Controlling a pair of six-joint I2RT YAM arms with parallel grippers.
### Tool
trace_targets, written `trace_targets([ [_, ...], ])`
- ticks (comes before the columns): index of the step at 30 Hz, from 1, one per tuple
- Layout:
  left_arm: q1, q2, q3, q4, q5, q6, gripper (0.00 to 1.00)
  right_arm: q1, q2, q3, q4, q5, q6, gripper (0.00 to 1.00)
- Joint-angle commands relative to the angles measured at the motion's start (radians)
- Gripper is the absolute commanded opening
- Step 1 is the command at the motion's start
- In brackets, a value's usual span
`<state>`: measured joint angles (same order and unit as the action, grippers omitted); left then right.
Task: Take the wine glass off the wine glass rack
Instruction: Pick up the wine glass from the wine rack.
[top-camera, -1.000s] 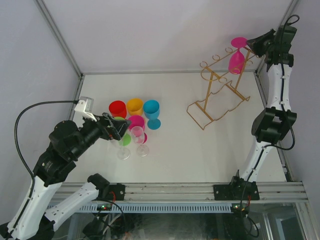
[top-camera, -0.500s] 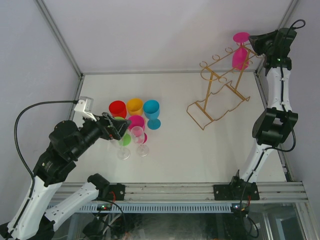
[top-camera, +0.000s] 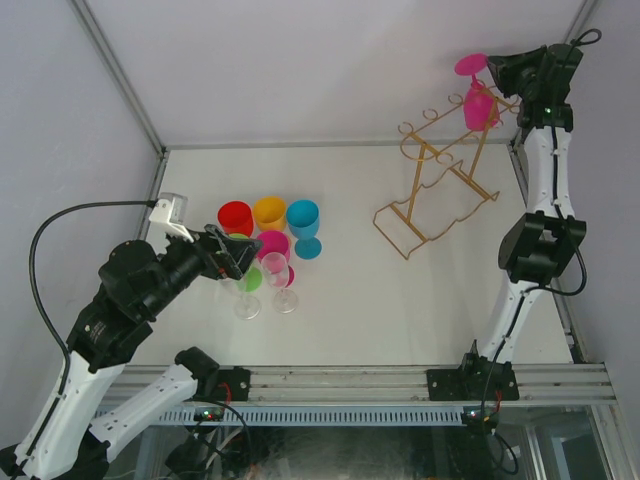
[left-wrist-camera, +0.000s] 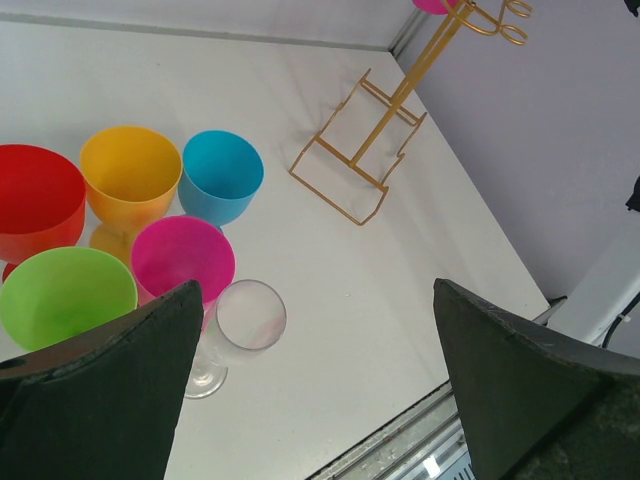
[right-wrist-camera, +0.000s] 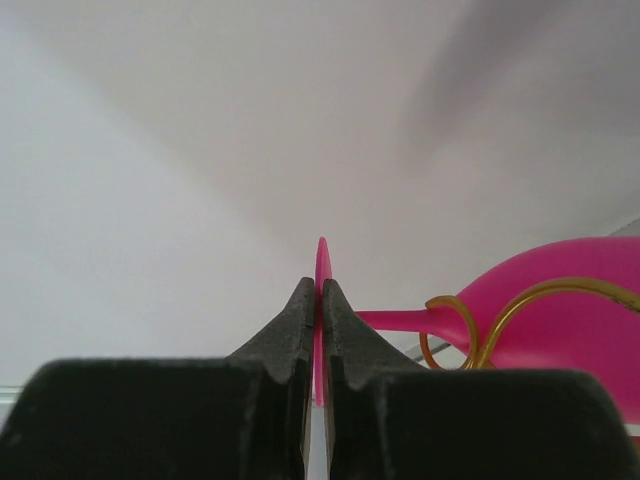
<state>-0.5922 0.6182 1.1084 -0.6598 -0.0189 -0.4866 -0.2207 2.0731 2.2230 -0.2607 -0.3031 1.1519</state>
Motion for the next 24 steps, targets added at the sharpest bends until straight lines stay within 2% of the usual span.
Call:
trace_targets([
  [1, 0.005, 0.006, -0.022, 0.050, 0.007, -0.007, 1.00, 0.027, 0.048, 0.121, 0.013, -0.016, 0.011, 0.00],
  [6, 0.005, 0.008, -0.022, 0.052, 0.010, -0.007, 1.00, 0.048, 0.095, 0.197, 0.001, -0.050, 0.006, 0.00],
  [12, 0.005, 0.003, -0.023, 0.051, 0.010, -0.008, 1.00, 0.053, 0.099, 0.185, -0.052, 0.017, -0.028, 0.00],
  [24, 0.006, 0.012, -0.007, 0.043, 0.009, -0.007, 1.00, 0.118, 0.141, 0.194, -0.046, 0.117, -0.049, 0.00],
])
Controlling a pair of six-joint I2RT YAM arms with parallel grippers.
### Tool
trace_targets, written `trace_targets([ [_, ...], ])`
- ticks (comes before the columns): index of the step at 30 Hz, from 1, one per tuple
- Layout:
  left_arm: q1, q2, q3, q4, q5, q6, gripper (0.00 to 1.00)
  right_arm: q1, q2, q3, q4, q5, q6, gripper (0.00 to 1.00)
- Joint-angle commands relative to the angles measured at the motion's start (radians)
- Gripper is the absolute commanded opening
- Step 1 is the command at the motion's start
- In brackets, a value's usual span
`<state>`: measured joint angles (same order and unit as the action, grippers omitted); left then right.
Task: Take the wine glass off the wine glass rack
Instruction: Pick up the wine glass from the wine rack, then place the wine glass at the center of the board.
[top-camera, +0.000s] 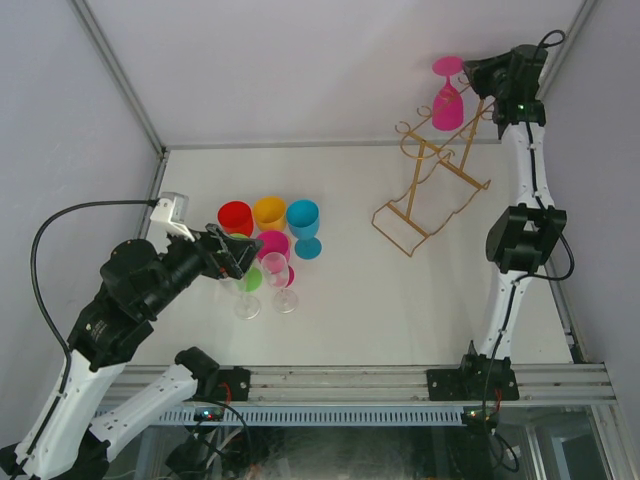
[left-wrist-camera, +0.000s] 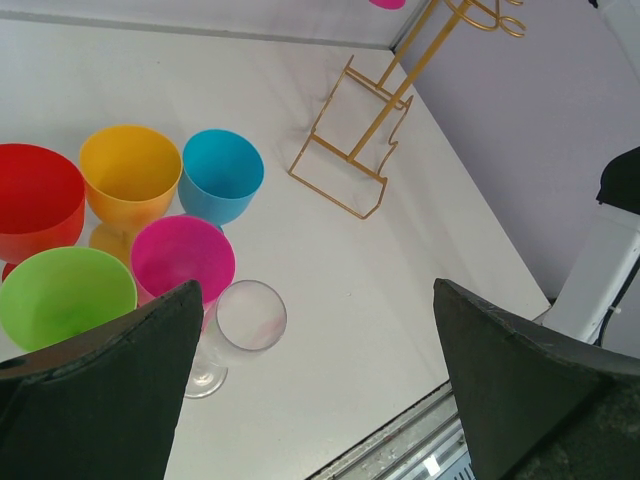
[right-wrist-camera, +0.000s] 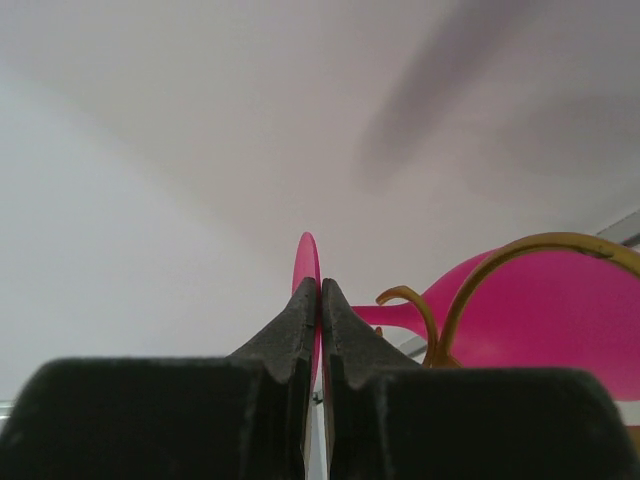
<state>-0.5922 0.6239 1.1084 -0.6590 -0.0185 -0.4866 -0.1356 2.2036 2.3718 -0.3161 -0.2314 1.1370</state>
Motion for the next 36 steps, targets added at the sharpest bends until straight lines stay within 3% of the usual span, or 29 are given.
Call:
trace_targets([
  [1, 0.005, 0.006, -0.007, 0.042, 0.008, -0.007, 1.00, 0.038, 0.012, 0.045, 0.011, 0.045, -0.035, 0.00],
  [12, 0.006, 0.002, -0.010, 0.049, 0.016, -0.022, 1.00, 0.086, -0.024, 0.079, 0.037, -0.129, -0.074, 0.00],
  [20, 0.005, -0.012, -0.024, 0.073, 0.028, -0.047, 1.00, 0.151, -0.141, 0.043, 0.017, -0.294, -0.123, 0.00],
  [28, 0.006, -0.020, -0.028, 0.102, 0.036, -0.073, 1.00, 0.259, -0.337, -0.148, 0.061, -0.438, -0.193, 0.00],
  [36, 0.006, -0.030, -0.039, 0.199, 0.098, -0.145, 1.00, 0.393, -0.704, -0.604, 0.145, -0.448, -0.280, 0.00],
])
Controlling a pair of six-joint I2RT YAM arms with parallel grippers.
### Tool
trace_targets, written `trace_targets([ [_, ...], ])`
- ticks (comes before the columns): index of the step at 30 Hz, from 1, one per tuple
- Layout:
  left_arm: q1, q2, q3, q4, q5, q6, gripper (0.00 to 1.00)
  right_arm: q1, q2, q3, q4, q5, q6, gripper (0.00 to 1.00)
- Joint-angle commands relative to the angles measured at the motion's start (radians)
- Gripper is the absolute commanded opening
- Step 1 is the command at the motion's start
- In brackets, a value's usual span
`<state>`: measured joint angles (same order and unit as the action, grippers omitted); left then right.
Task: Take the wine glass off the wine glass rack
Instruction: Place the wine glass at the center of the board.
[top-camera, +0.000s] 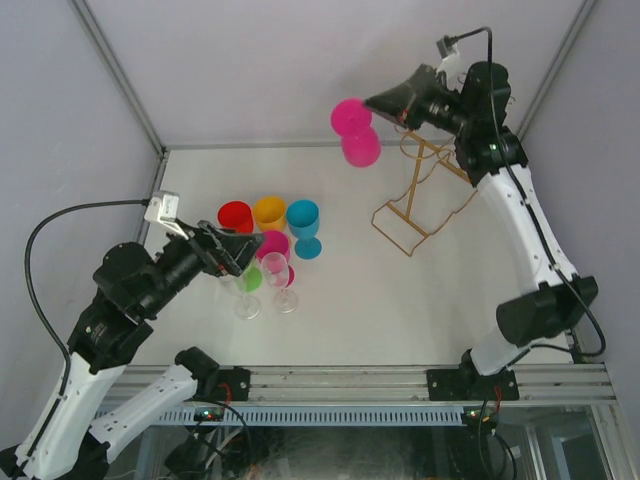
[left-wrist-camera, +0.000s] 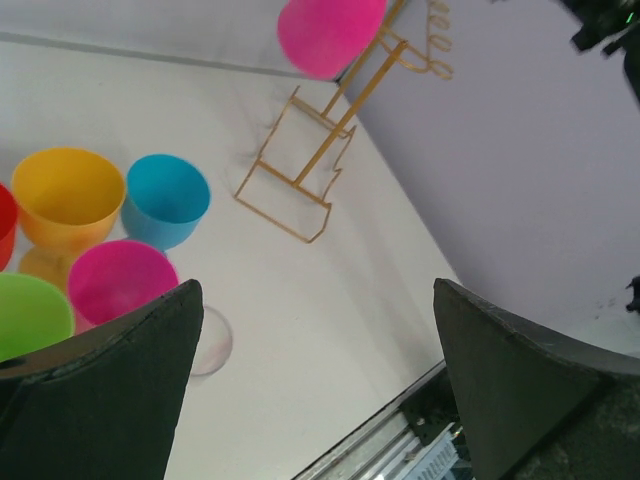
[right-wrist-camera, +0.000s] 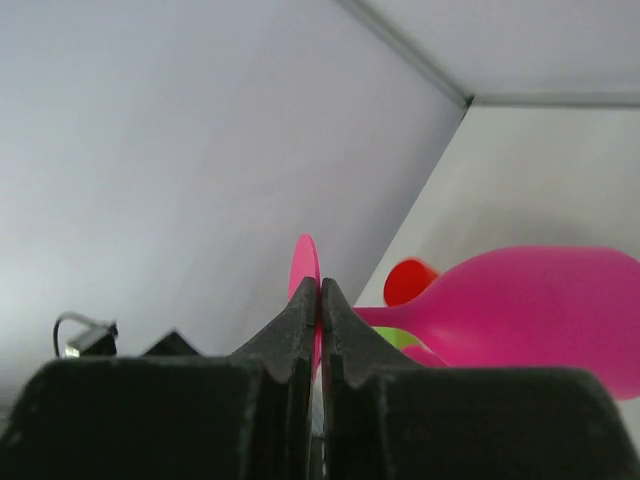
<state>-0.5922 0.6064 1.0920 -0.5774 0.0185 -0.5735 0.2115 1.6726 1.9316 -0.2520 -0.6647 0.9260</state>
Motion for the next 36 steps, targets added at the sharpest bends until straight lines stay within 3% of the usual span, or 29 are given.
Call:
trace_targets([
  [1, 0.004, -0.014, -0.027, 0.156, 0.080, -0.071, 1.00, 0.060, -0.220, -0.224, 0.100, -0.007, -0.071, 0.00],
  [12, -0.001, 0.129, -0.089, 0.540, 0.423, -0.300, 0.99, 0.257, -0.606, -0.666, 0.116, 0.079, -0.086, 0.00],
  [17, -0.068, 0.230, -0.088, 0.570, 0.460, -0.311, 0.97, 0.356, -0.688, -0.750, 0.077, 0.156, -0.101, 0.00],
  [20, -0.126, 0.279, -0.088, 0.583, 0.456, -0.310, 0.91, 0.397, -0.727, -0.790, 0.074, 0.195, -0.104, 0.00],
  [24, -0.159, 0.308, -0.096, 0.596, 0.460, -0.312, 0.72, 0.420, -0.756, -0.829, 0.078, 0.209, -0.095, 0.00],
  [30, -0.162, 0.316, -0.109, 0.619, 0.477, -0.305, 0.33, 0.443, -0.780, -0.855, 0.089, 0.198, -0.101, 0.00],
  [36, -0.167, 0.333, -0.102, 0.649, 0.580, -0.272, 0.09, 0.453, -0.798, -0.887, 0.095, 0.211, -0.092, 0.00],
])
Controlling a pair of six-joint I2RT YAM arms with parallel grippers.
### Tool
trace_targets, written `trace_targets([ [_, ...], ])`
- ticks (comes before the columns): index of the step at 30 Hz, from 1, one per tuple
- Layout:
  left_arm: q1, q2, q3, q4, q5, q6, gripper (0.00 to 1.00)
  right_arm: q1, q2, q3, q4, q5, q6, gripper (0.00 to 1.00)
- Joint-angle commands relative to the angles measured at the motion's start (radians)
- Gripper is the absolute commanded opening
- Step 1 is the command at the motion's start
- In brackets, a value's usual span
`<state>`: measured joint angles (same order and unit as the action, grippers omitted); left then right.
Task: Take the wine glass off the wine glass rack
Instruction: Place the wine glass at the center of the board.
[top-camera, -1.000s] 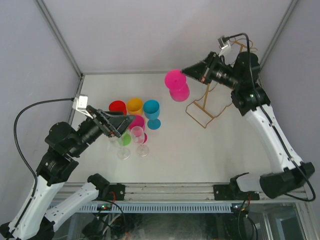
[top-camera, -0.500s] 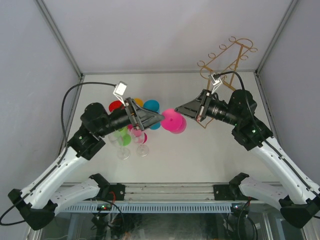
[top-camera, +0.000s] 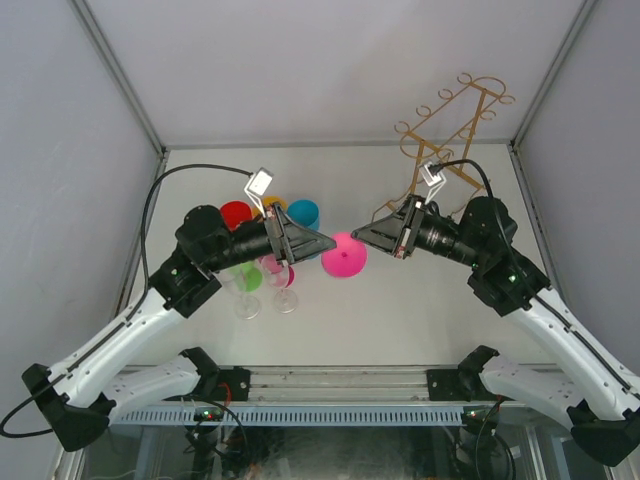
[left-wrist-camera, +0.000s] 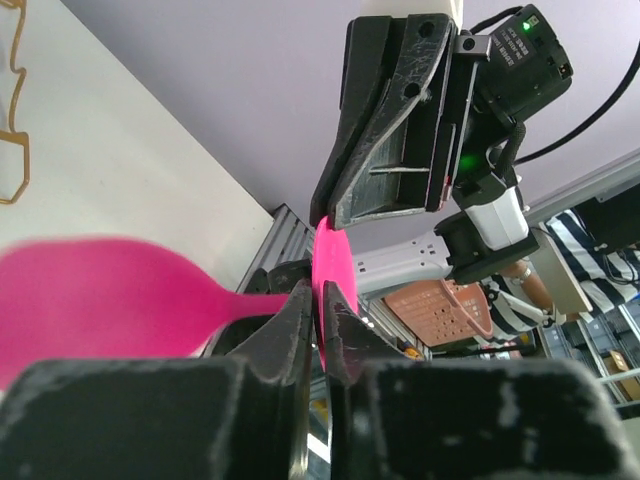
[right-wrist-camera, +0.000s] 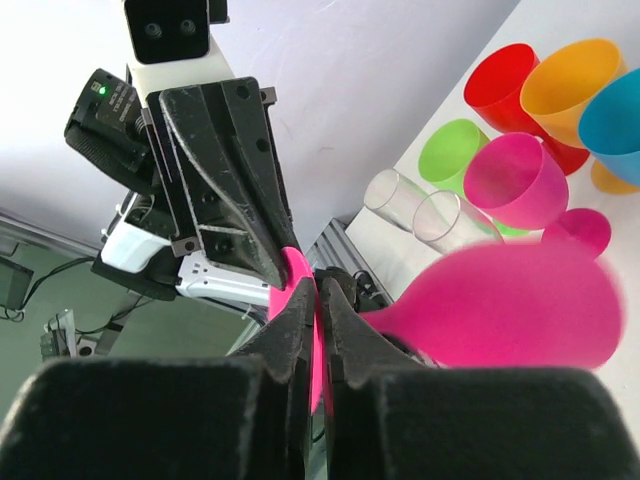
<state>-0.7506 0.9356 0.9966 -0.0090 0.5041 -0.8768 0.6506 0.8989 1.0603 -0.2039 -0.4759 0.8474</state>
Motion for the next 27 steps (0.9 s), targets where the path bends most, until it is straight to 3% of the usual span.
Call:
trace_targets([
  [1, -0.009, 0.004, -0.006, 0.082, 0.104, 0.041, 0.06, 0.015, -0.031, -0.020, 0.049, 0.028, -0.011, 0.00],
  [4, -0.009, 0.000, -0.012, 0.081, 0.113, 0.054, 0.00, 0.018, -0.047, -0.032, 0.046, 0.022, -0.010, 0.00],
  [5, -0.009, -0.002, -0.014, 0.081, 0.111, 0.058, 0.00, 0.019, -0.052, -0.033, 0.035, 0.017, -0.011, 0.06],
  [9, -0.009, -0.018, -0.024, 0.081, 0.084, 0.092, 0.00, 0.017, -0.094, -0.033, -0.078, 0.025, -0.033, 0.46],
  [12, -0.010, -0.036, -0.033, 0.080, 0.057, 0.121, 0.00, 0.018, -0.139, -0.034, -0.172, 0.042, -0.060, 0.57],
  [15, -0.012, -0.043, -0.034, 0.079, 0.044, 0.145, 0.00, 0.020, -0.177, -0.073, -0.192, 0.004, -0.058, 0.60],
  [20, -0.019, -0.046, -0.035, 0.073, 0.015, 0.170, 0.00, 0.066, -0.216, -0.180, -0.032, -0.088, 0.022, 0.67],
  [24, -0.028, -0.036, -0.026, 0.072, 0.023, 0.180, 0.00, 0.143, -0.196, -0.194, 0.037, -0.018, 0.002, 0.65],
  [27, -0.036, -0.031, -0.026, 0.072, 0.027, 0.180, 0.00, 0.183, -0.166, -0.199, 0.103, 0.036, -0.028, 0.57],
])
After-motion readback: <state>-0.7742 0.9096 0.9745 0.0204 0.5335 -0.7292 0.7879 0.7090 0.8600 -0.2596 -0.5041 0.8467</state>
